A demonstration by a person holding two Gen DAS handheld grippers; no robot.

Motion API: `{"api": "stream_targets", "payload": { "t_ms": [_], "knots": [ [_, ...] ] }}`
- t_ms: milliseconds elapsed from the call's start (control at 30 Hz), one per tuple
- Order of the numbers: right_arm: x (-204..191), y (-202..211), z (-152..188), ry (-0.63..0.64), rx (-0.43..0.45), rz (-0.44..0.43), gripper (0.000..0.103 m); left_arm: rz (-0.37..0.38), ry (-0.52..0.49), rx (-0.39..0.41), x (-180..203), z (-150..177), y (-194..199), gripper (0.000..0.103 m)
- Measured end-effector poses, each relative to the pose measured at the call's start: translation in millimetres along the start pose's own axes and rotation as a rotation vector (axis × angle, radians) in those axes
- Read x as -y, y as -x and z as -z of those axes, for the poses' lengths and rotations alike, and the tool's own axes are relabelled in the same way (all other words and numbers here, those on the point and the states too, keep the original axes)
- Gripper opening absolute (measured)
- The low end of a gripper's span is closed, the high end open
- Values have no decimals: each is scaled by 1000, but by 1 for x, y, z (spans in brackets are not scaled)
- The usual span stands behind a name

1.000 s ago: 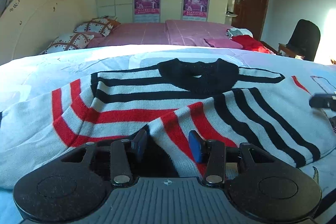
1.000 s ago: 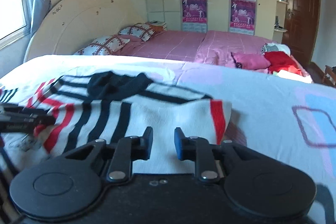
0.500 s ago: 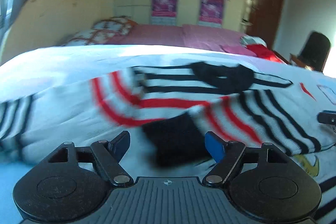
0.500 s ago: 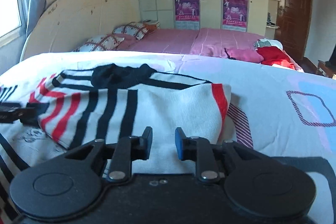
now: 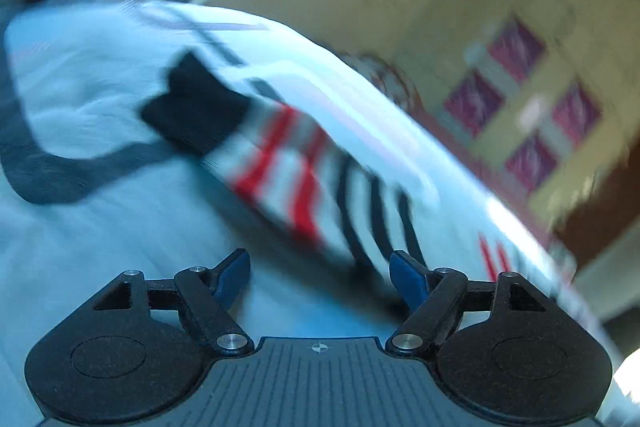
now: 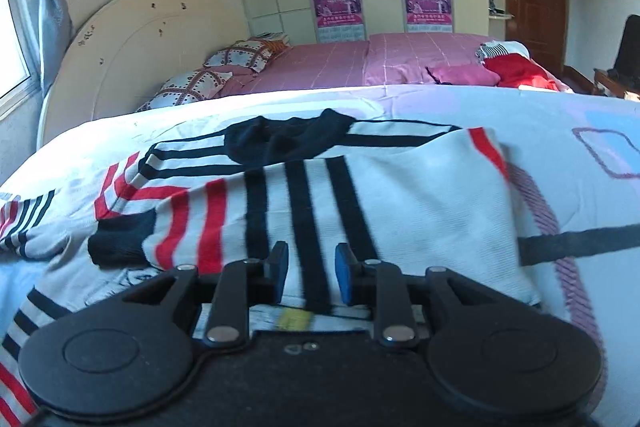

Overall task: Fold small clothes
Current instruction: 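Grasp the black cuff of the other sleeve with the left gripper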

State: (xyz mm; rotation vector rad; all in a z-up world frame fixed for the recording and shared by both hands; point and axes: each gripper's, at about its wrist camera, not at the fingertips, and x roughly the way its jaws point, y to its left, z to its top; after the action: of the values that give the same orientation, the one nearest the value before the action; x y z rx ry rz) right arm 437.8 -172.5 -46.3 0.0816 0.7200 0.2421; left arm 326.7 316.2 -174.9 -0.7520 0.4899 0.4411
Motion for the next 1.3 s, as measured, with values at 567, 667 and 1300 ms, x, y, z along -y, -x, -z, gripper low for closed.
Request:
{"api": "stream_targets", "payload": {
  "t_ms": [567,667,1300],
  "knots": [
    [-60,0,-9,-61,20,61,27,93,380,20,-86,-59,-77,16],
    [-53,4,-8,-75,25,75,27,80,312,45,-70,-60,-73,12],
    [68,49,15,-241,110,154,29,455,-462,43,304,14,-63,12]
  ]
}}
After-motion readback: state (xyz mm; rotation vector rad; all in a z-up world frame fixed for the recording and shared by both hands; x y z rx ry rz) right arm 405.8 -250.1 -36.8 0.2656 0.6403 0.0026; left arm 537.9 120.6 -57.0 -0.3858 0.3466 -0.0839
